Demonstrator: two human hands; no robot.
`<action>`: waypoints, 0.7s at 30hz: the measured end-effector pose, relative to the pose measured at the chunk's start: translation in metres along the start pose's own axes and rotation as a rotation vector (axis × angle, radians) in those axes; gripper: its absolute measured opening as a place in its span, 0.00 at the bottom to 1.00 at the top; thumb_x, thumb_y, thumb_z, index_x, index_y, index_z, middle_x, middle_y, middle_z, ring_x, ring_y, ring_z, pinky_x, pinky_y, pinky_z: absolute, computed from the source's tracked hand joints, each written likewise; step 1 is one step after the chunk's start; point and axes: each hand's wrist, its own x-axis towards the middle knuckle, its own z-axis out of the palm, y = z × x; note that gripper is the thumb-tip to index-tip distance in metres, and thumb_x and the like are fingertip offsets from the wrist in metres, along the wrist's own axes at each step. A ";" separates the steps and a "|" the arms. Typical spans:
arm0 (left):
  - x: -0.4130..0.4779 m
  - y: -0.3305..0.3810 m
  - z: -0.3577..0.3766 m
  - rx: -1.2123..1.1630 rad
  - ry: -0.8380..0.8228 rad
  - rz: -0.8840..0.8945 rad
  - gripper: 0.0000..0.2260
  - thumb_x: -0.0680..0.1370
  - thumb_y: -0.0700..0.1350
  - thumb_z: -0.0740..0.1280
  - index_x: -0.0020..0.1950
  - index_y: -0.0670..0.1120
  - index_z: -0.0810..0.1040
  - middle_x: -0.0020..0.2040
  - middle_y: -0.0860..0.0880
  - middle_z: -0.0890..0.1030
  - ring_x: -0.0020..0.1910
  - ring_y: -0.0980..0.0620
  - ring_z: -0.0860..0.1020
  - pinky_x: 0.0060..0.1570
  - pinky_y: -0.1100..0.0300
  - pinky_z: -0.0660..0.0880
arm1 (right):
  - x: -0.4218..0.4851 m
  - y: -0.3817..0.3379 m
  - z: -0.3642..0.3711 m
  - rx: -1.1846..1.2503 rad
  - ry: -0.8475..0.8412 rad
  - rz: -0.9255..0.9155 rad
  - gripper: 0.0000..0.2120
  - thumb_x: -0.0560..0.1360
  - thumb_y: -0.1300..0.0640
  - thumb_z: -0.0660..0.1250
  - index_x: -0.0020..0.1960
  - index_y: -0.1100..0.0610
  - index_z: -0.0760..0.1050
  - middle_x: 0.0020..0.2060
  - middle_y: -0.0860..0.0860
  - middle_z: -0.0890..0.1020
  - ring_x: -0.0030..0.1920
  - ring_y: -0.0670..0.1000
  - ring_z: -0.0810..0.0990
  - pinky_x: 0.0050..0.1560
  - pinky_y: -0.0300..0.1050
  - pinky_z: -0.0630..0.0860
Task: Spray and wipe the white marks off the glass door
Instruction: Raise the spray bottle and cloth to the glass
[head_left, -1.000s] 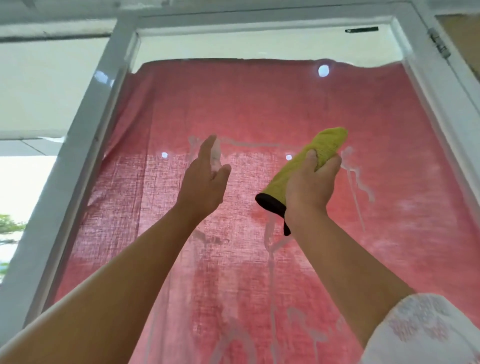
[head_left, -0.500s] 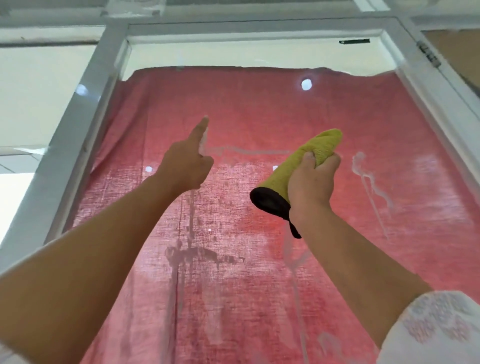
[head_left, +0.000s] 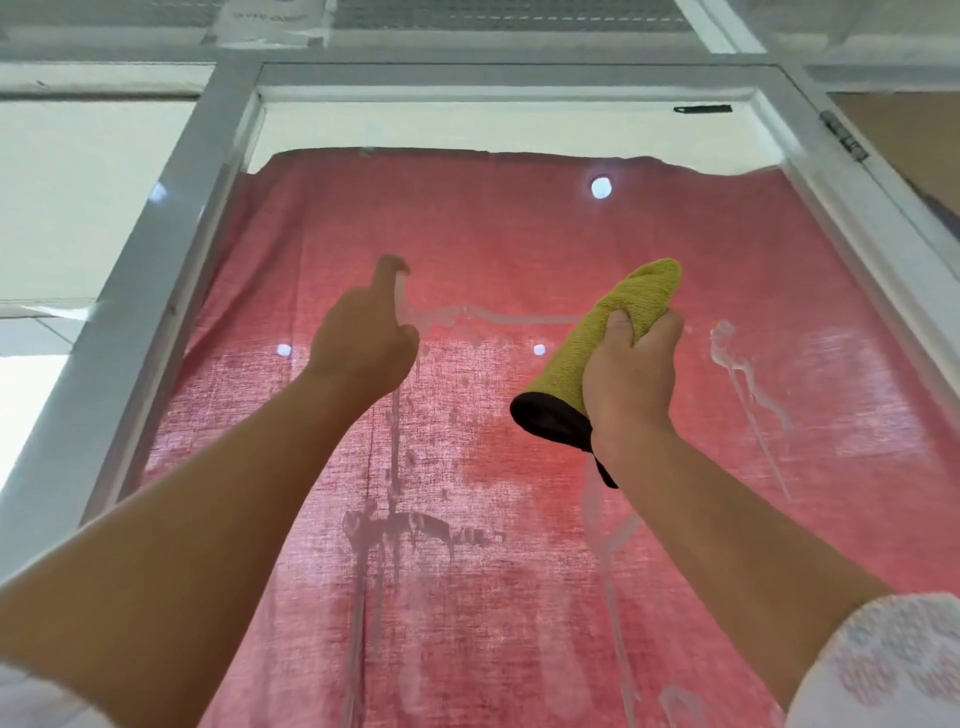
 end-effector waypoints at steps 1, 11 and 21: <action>0.001 -0.001 0.001 0.010 -0.006 0.000 0.27 0.74 0.34 0.60 0.72 0.47 0.61 0.30 0.46 0.71 0.26 0.49 0.69 0.25 0.59 0.63 | 0.000 0.000 0.000 -0.005 -0.004 -0.002 0.13 0.83 0.55 0.51 0.67 0.57 0.61 0.35 0.47 0.70 0.33 0.46 0.70 0.31 0.42 0.65; 0.010 -0.004 -0.005 -0.052 -0.014 0.041 0.23 0.73 0.34 0.59 0.67 0.46 0.63 0.29 0.44 0.70 0.25 0.49 0.66 0.26 0.58 0.63 | 0.001 0.007 0.008 -0.027 -0.027 -0.029 0.12 0.83 0.55 0.52 0.65 0.57 0.61 0.37 0.47 0.71 0.34 0.46 0.71 0.33 0.43 0.67; 0.009 -0.016 -0.007 -0.080 -0.107 0.006 0.26 0.74 0.34 0.59 0.71 0.49 0.62 0.33 0.41 0.75 0.25 0.47 0.70 0.28 0.52 0.73 | -0.001 0.011 0.018 -0.072 -0.012 -0.065 0.11 0.83 0.54 0.52 0.64 0.57 0.61 0.37 0.47 0.71 0.35 0.47 0.72 0.34 0.43 0.68</action>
